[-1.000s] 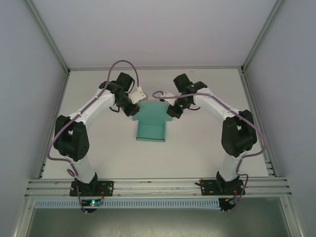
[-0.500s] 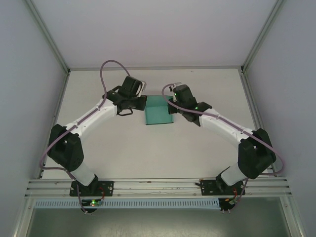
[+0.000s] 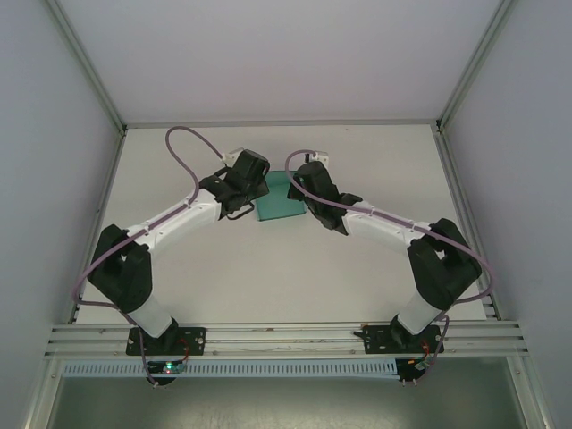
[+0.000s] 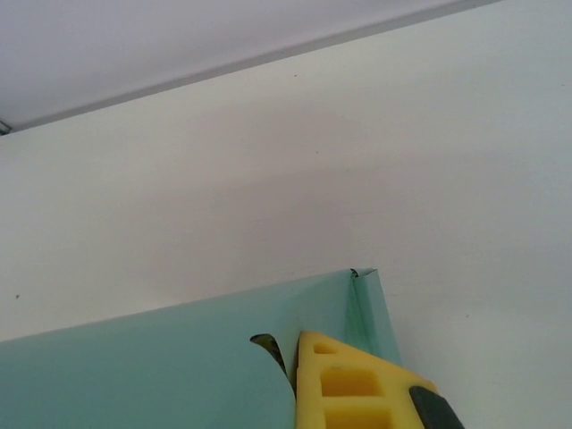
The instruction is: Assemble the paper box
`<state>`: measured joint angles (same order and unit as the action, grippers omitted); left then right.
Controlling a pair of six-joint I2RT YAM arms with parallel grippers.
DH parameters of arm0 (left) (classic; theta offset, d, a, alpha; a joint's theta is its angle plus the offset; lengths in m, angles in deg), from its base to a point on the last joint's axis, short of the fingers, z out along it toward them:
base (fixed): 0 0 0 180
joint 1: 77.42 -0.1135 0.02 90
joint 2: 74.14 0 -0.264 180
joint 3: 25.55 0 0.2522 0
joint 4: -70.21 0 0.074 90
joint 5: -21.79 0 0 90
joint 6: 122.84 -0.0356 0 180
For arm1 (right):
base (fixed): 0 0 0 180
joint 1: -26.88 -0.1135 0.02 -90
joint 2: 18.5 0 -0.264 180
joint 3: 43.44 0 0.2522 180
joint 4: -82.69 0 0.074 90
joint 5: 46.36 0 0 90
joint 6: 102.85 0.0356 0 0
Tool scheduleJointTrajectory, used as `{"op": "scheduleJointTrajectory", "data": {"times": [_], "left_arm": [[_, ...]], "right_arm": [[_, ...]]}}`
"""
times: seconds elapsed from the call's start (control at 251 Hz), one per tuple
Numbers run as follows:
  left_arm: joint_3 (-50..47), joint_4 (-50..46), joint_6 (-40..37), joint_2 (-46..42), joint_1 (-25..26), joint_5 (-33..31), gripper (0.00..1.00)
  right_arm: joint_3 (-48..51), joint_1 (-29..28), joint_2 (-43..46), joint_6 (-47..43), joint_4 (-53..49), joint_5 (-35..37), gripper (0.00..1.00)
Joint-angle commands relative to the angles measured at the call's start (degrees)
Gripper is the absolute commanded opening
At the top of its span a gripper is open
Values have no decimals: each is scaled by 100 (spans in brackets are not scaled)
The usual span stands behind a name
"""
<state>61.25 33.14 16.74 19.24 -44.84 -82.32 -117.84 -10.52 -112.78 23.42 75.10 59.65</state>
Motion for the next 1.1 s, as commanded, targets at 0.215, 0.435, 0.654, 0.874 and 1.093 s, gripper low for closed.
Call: {"op": "scheduleJointTrajectory", "data": {"times": [0.215,0.435,0.654,0.874,1.093], "left_arm": [[-26,343,-445,649,-64,255,0],[-295,397,-823,702,64,272,0],[-773,393,-1097,531,259,211,0],[-1309,281,-1194,245,560,-48,5],[-1778,406,-971,-154,670,-75,10]], "right_arm": [[117,-3,-283,-129,-112,-270,2],[291,-173,-335,-425,-220,-78,5],[659,-338,-190,-297,-368,222,6],[1010,-820,-18,-673,-345,986,7],[1309,-1240,-62,-1008,-439,1961,5]]}}
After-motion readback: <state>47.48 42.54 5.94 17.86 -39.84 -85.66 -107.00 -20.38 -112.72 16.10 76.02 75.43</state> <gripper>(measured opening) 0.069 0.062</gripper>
